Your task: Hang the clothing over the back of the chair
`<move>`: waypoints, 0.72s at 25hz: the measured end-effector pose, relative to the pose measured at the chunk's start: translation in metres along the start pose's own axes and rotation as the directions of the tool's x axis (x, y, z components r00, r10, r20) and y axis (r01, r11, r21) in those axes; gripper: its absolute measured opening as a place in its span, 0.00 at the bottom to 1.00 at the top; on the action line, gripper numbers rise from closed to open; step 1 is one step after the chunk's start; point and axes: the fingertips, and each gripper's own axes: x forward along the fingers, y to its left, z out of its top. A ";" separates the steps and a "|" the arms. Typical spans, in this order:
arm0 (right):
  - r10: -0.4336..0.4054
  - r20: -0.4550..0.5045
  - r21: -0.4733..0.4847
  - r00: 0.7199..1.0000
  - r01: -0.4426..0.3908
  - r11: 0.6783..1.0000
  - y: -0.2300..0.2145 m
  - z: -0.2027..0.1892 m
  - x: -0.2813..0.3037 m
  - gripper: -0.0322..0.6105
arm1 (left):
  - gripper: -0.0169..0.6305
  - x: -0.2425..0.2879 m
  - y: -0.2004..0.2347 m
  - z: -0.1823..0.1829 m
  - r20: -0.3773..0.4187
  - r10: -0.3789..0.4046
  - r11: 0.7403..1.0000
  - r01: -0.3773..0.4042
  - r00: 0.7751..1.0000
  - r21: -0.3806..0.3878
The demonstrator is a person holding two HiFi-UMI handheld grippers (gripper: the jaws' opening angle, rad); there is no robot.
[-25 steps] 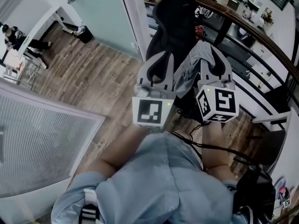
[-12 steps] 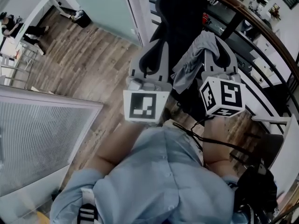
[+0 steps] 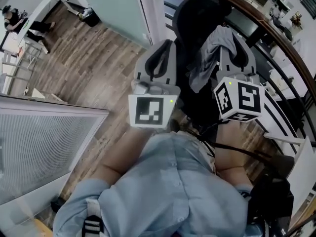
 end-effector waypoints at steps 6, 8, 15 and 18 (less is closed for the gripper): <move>0.026 0.025 -0.001 0.999 -0.026 1.000 -0.008 0.026 0.054 0.11 | 0.05 0.038 0.030 0.014 0.000 0.039 0.999 -0.039 0.999 0.007; 0.038 0.040 -0.008 0.998 -0.037 0.999 0.000 0.036 0.061 0.11 | 0.05 0.037 0.040 0.018 0.005 0.052 0.999 -0.052 0.999 0.001; 0.115 0.078 -0.043 0.990 -0.112 0.993 0.014 0.071 0.110 0.11 | 0.05 0.057 0.071 0.027 0.012 0.110 0.994 -0.110 0.994 -0.002; 0.171 0.060 -0.082 0.983 -0.166 0.983 0.031 0.067 0.133 0.11 | 0.05 0.061 0.086 0.022 0.010 0.148 0.989 -0.148 0.989 -0.012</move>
